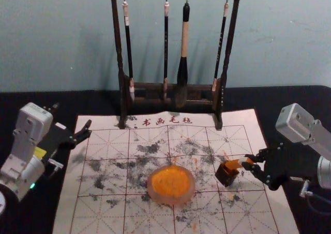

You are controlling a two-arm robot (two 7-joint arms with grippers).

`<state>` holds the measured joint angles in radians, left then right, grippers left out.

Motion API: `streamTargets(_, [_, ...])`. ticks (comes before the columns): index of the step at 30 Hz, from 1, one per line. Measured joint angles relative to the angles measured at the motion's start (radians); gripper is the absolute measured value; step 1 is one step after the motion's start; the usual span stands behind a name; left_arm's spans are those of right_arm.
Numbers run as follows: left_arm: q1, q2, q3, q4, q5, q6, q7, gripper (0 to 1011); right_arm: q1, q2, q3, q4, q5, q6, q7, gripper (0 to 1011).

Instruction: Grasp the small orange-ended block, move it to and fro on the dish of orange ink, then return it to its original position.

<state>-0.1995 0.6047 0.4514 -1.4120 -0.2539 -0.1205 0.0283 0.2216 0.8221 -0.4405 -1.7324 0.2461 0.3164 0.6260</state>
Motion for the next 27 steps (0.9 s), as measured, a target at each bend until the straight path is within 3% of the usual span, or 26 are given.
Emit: streamTargets(27, [0.000, 0.000, 0.000, 0.000, 0.000, 0.000, 0.000, 1001, 0.043, -0.027, -0.046, 0.056, -0.018, 0.013, 0.020, 111])
